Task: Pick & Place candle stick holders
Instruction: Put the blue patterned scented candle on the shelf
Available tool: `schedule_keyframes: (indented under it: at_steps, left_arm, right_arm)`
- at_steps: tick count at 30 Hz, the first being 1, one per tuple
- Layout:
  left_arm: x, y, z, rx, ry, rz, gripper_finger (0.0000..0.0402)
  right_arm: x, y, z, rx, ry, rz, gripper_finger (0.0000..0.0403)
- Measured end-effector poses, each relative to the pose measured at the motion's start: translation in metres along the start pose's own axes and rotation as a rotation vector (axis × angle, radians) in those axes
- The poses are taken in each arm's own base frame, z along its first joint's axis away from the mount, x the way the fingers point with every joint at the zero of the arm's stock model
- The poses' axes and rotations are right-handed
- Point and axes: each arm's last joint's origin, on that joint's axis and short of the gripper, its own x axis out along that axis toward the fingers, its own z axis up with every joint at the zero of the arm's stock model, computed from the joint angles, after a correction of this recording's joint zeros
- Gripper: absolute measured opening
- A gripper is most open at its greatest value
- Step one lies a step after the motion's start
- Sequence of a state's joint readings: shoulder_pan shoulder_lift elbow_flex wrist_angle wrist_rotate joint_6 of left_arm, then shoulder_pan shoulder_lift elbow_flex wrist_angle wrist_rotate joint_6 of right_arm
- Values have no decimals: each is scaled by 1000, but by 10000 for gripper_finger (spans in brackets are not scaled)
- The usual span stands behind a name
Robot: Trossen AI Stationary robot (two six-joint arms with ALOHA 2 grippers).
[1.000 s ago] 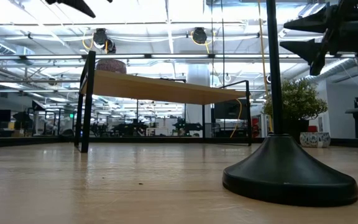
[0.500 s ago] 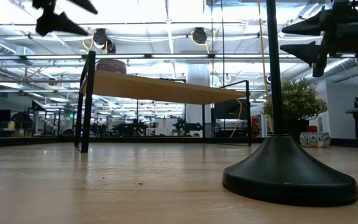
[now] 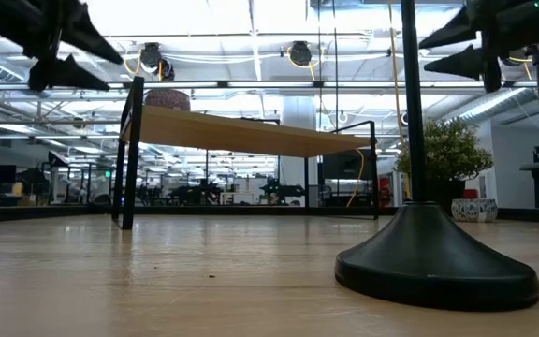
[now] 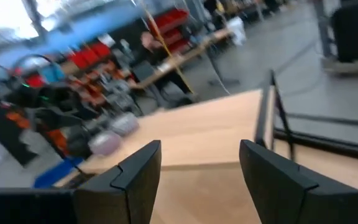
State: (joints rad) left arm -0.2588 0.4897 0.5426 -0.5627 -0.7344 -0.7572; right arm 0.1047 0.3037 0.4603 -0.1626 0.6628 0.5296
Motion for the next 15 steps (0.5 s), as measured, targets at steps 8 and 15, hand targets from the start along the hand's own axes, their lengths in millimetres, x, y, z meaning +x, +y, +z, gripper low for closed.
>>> schedule_keyframes:
  at_steps: [8,15]
  left_arm:
    - [1,11,-13,-93,82,81,310]
    - [0,16,-17,-120,107,126,310]
  right_arm:
    - [9,16,15,-64,224,-184,212]
    - [16,7,9,-27,357,-425,207]
